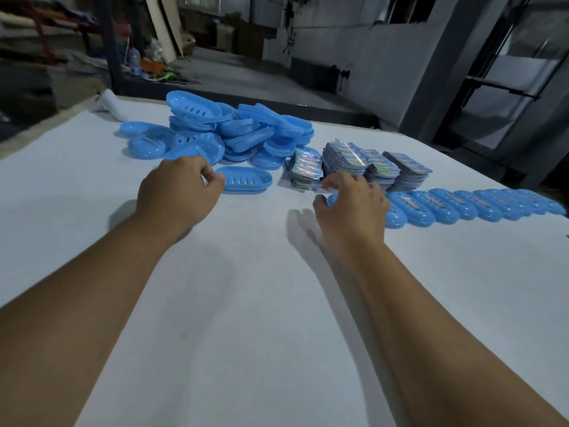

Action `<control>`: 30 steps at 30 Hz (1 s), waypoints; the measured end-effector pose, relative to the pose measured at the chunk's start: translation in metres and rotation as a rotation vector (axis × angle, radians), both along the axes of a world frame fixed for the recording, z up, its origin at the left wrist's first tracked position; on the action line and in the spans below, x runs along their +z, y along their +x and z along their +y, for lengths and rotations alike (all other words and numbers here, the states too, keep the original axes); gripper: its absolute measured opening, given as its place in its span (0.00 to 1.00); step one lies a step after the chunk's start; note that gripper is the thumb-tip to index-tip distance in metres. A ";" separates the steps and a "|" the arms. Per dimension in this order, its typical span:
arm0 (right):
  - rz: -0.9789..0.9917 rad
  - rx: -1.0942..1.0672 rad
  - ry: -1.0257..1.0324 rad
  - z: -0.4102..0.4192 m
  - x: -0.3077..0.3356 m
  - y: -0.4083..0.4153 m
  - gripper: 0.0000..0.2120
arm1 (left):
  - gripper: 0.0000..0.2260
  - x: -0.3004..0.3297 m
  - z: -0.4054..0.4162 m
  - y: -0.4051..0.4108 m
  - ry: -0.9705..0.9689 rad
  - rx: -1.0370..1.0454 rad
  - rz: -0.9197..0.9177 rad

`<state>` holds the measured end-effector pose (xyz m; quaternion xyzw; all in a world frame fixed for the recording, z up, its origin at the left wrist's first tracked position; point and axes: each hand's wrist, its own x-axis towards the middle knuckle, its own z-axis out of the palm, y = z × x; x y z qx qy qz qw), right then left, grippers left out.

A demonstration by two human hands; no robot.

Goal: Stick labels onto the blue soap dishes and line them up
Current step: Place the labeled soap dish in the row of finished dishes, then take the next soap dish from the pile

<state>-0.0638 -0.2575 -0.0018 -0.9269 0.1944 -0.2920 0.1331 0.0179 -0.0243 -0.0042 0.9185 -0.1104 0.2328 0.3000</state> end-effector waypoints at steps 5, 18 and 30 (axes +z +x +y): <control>0.047 0.333 0.051 0.025 0.003 0.020 0.13 | 0.08 0.000 0.001 0.004 0.058 0.034 0.030; 0.117 0.558 -0.045 0.042 -0.010 0.076 0.05 | 0.18 -0.005 0.007 0.011 0.123 -0.142 0.003; -0.017 0.648 0.580 0.043 0.008 0.060 0.16 | 0.37 -0.002 -0.007 0.005 0.096 -0.511 -0.089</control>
